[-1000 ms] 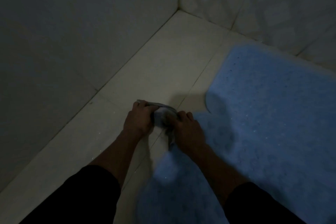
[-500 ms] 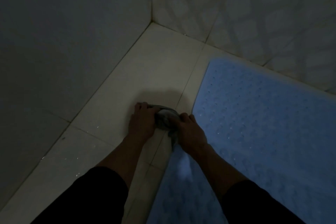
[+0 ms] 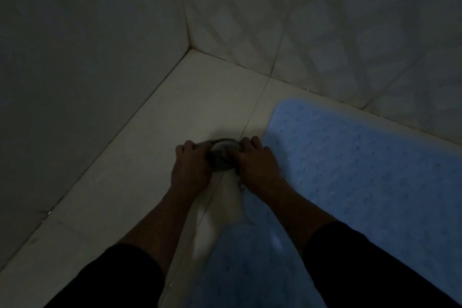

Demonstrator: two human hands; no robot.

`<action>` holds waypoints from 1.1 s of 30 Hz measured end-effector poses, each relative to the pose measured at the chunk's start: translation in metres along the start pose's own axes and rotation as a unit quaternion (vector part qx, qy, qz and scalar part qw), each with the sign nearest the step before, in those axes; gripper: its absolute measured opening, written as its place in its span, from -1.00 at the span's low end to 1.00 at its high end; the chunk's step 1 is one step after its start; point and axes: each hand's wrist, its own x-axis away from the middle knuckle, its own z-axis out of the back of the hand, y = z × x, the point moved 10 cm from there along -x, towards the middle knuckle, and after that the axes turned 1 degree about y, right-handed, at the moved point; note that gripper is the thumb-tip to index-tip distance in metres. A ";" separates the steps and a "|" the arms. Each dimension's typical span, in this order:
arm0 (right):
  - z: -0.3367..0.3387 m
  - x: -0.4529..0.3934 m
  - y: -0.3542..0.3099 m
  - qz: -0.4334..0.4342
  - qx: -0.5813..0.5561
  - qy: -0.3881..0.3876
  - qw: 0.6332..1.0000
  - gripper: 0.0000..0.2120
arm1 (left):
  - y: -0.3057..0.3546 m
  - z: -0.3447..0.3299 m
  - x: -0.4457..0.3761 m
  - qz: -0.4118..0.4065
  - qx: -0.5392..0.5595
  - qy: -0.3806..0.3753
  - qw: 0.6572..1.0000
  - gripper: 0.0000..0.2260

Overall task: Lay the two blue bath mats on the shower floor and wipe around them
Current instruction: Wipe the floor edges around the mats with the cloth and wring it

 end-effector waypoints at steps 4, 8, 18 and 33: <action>0.007 -0.022 0.037 0.011 -0.007 0.010 1.000 -0.58 | 0.026 -0.001 -0.032 0.017 0.005 0.017 1.000 -0.58; 0.010 -0.044 0.074 0.019 -0.007 -0.003 1.000 -0.62 | 0.062 -0.005 -0.064 -0.038 -0.045 0.028 0.998 -0.47; 0.019 -0.093 0.146 0.082 -0.027 -0.060 0.994 -0.32 | 0.111 -0.016 -0.127 0.016 -0.036 0.014 0.999 -0.60; 0.039 -0.117 0.194 0.048 -0.081 0.019 0.995 -0.39 | 0.128 -0.025 -0.205 -0.049 -0.059 0.057 0.995 -0.58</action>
